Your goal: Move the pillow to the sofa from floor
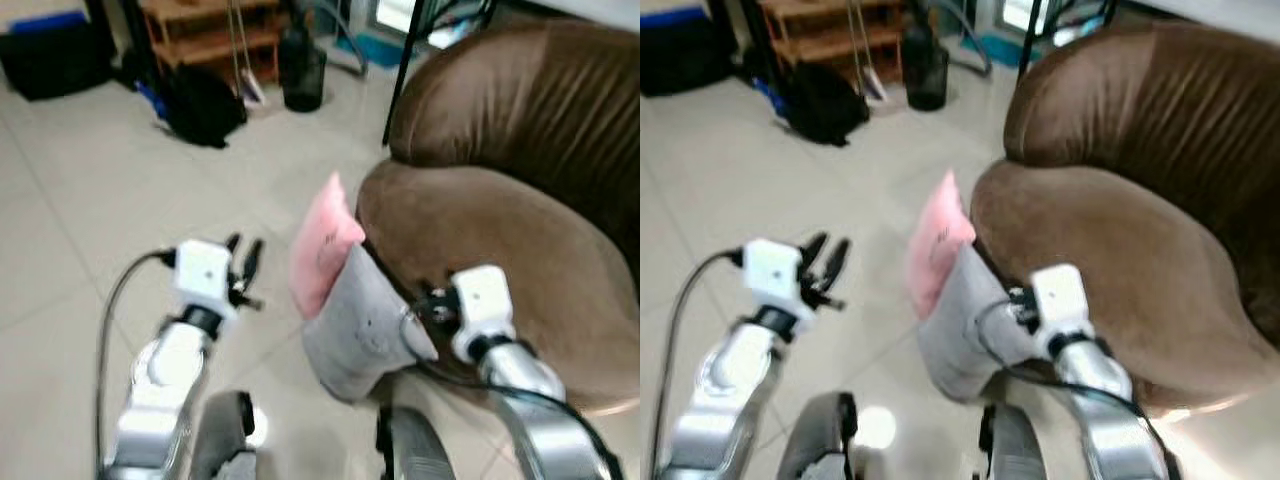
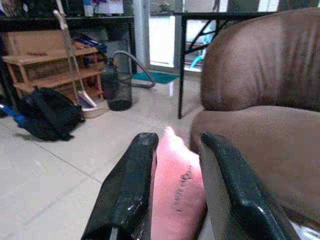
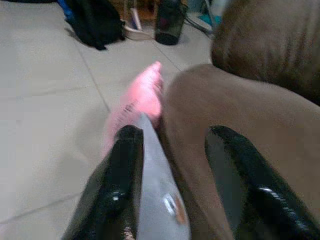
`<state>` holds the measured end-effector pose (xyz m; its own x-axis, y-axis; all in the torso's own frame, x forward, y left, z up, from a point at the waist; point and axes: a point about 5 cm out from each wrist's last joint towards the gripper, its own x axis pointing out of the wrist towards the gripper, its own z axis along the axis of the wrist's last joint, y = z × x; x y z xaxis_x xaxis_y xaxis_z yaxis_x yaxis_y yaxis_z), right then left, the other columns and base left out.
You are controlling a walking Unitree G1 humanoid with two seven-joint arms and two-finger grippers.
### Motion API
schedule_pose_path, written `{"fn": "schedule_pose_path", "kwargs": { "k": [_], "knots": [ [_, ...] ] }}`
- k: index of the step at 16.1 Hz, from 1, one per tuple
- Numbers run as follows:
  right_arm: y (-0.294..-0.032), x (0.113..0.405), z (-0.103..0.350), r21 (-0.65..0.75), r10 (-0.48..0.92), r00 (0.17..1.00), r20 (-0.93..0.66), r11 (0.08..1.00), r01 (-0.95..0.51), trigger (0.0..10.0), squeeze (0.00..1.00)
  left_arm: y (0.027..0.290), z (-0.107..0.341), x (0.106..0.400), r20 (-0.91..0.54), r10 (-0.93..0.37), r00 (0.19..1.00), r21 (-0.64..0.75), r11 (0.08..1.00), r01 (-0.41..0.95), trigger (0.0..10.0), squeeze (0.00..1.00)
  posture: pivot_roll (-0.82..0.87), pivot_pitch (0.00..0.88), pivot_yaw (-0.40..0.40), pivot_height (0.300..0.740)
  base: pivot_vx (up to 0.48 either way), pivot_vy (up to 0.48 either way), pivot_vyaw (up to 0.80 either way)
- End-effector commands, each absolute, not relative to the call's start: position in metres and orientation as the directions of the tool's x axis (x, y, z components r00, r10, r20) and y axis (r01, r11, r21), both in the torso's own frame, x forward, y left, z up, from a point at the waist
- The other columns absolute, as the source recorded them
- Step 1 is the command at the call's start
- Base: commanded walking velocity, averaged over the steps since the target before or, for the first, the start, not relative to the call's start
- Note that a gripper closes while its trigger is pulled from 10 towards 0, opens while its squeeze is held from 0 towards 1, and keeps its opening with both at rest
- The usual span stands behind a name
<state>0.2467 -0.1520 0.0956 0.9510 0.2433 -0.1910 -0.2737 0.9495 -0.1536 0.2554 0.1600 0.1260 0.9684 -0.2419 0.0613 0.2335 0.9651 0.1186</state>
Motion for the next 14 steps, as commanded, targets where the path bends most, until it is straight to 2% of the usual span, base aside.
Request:
{"fn": "schedule_pose_path", "kwargs": {
  "k": [1,2,7,14],
  "knots": [
    [-0.148,0.246,0.091,-0.185,0.256,0.942,-0.215,0.937,-0.297,10.0,1.0,0.165,0.121,0.253,0.042,-0.221,0.974,0.14,0.967,0.214,10.0,0.09,-0.03,0.046,-0.018,0.585,0.0,0.0,0.0],
    [-0.152,0.248,0.087,-0.227,0.218,0.945,-0.245,0.934,-0.275,10.0,0.0,0.164,0.121,0.253,0.039,-0.23,0.972,0.155,0.963,0.221,10.0,0.04,-0.03,0.046,-0.018,0.585,0.0,0.0,0.0],
    [-0.152,0.249,0.086,-0.227,0.231,0.942,-0.243,0.931,-0.287,10.0,0.0,0.163,0.119,0.253,0.032,-0.241,0.97,0.16,0.959,0.233,10.0,0.02,-0.03,0.045,-0.014,0.585,0.0,0.0,0.0],
    [-0.154,0.249,0.077,-0.203,0.226,0.942,-0.25,0.939,-0.279,10.0,0.0,0.162,0.12,0.253,0.041,-0.252,0.967,0.164,0.956,0.242,10.0,0.03,-0.03,0.045,-0.017,0.585,0.339,0.0,0.0]
  ]
}}
